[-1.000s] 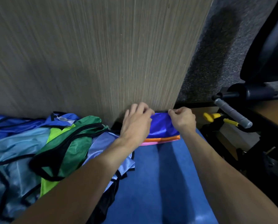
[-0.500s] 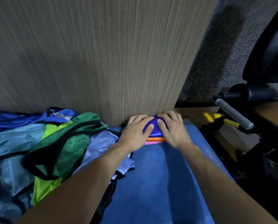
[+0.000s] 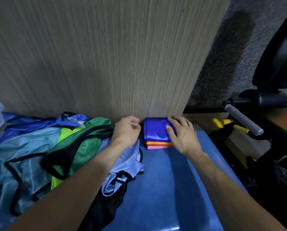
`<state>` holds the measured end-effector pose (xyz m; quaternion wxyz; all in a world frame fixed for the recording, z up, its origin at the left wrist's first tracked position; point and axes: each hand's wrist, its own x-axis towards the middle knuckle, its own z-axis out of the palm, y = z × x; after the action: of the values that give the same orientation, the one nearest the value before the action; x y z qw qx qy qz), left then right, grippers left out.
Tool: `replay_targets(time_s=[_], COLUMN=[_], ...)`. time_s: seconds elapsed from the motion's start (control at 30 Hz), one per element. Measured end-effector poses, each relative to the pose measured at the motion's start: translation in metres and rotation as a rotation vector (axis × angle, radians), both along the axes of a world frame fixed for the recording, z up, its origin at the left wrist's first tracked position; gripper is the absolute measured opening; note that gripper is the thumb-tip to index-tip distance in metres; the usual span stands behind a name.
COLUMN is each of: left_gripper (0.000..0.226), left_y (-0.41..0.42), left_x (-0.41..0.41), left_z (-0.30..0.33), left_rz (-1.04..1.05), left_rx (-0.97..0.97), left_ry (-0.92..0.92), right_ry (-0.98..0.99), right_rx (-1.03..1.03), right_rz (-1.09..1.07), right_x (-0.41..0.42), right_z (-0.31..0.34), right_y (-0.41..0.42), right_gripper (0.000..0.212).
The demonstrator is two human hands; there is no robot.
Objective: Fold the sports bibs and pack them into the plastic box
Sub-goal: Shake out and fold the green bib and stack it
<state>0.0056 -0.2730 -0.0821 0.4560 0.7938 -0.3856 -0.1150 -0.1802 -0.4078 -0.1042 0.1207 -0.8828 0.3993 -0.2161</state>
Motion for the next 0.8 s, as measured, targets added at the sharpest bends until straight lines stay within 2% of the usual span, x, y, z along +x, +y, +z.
replay_targets(time_s=[0.13, 0.2, 0.33, 0.47, 0.6, 0.8], left_gripper=[0.01, 0.011, 0.027, 0.031, 0.02, 0.021], left_y=[0.0, -0.005, -0.014, -0.004, 0.027, 0.092], left_x=[-0.002, -0.007, -0.016, -0.013, -0.013, -0.014], left_z=[-0.003, -0.003, 0.001, 0.014, 0.039, 0.056], left_rz=[-0.031, -0.031, -0.014, -0.024, -0.041, -0.117], left_rx=[0.0, -0.015, 0.091, 0.19, 0.109, -0.027], left_ry=[0.149, 0.173, -0.03, -0.053, -0.145, -0.287], right_ry=[-0.015, 0.001, 0.077, 0.088, 0.079, 0.065], right_rx=[0.074, 0.087, 0.101, 0.039, -0.004, 0.004], right_rz=[0.019, 0.027, 0.017, -0.015, -0.047, -0.041], right_x=[0.002, 0.001, 0.0, -0.001, -0.003, -0.003], right_z=[-0.002, -0.002, 0.002, 0.01, 0.018, 0.025], right_y=[0.003, 0.003, 0.006, 0.013, 0.022, 0.054], right_gripper=[0.054, 0.056, 0.057, 0.054, 0.054, 0.057])
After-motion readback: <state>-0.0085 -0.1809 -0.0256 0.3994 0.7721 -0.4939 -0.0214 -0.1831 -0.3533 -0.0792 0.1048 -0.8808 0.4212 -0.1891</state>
